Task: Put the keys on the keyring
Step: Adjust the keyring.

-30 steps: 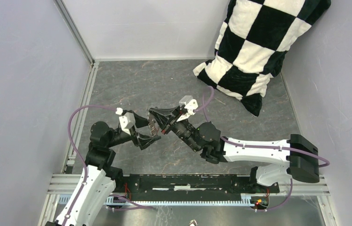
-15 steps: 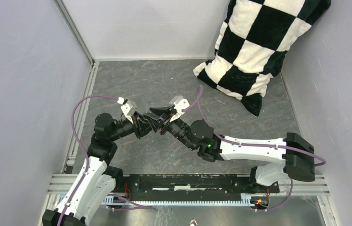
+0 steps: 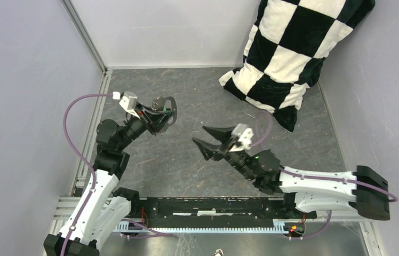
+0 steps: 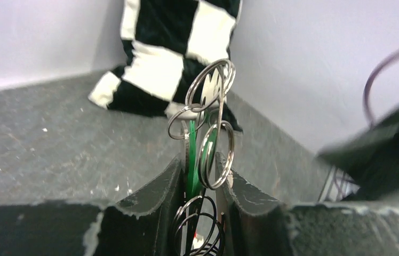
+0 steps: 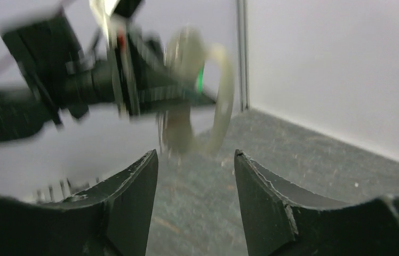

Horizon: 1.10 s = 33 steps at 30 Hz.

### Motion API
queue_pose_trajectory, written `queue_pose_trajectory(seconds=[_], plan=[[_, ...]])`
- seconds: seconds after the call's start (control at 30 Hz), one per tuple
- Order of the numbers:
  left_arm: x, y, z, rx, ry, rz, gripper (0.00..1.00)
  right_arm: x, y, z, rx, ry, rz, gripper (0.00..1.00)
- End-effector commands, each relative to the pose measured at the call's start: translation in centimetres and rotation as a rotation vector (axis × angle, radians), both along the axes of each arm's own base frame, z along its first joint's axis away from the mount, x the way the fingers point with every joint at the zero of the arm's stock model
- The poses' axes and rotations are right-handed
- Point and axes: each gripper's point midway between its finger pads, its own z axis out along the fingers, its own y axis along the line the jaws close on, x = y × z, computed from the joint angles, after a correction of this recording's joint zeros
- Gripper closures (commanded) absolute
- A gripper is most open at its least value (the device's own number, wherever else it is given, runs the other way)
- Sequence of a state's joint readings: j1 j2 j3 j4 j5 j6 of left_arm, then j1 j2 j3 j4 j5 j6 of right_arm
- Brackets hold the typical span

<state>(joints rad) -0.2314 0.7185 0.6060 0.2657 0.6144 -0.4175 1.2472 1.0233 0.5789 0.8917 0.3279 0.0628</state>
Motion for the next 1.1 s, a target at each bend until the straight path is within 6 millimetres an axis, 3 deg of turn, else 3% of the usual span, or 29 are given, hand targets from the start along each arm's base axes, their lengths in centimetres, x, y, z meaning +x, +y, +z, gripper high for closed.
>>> queue_pose_trajectory(seconds=[0.0, 0.3, 0.43, 0.77, 1.07], plan=[[1.5, 1.7, 6.5, -0.213, 0.001, 0.141, 0.98, -1.2, 2.7, -2.4, -0.096, -0.136, 0.024, 0.41], [1.9, 3.5, 9.4, -0.349, 0.105, 0.254, 0.98, -0.1, 6.8, -2.5, -0.160, -0.340, -0.119, 0.38], [1.9, 3.8, 9.3, -0.350, 0.135, 0.275, 0.98, 0.4, 7.9, -1.7, -0.115, -0.364, -0.169, 0.37], [0.7, 4.1, 10.1, -0.356, 0.130, 0.274, 0.98, 0.7, 10.8, 0.4, 0.019, -0.347, -0.058, 0.47], [0.5, 4.1, 10.4, -0.365, 0.124, 0.272, 0.98, 1.5, 12.6, -0.6, -0.013, -0.294, -0.009, 0.44]])
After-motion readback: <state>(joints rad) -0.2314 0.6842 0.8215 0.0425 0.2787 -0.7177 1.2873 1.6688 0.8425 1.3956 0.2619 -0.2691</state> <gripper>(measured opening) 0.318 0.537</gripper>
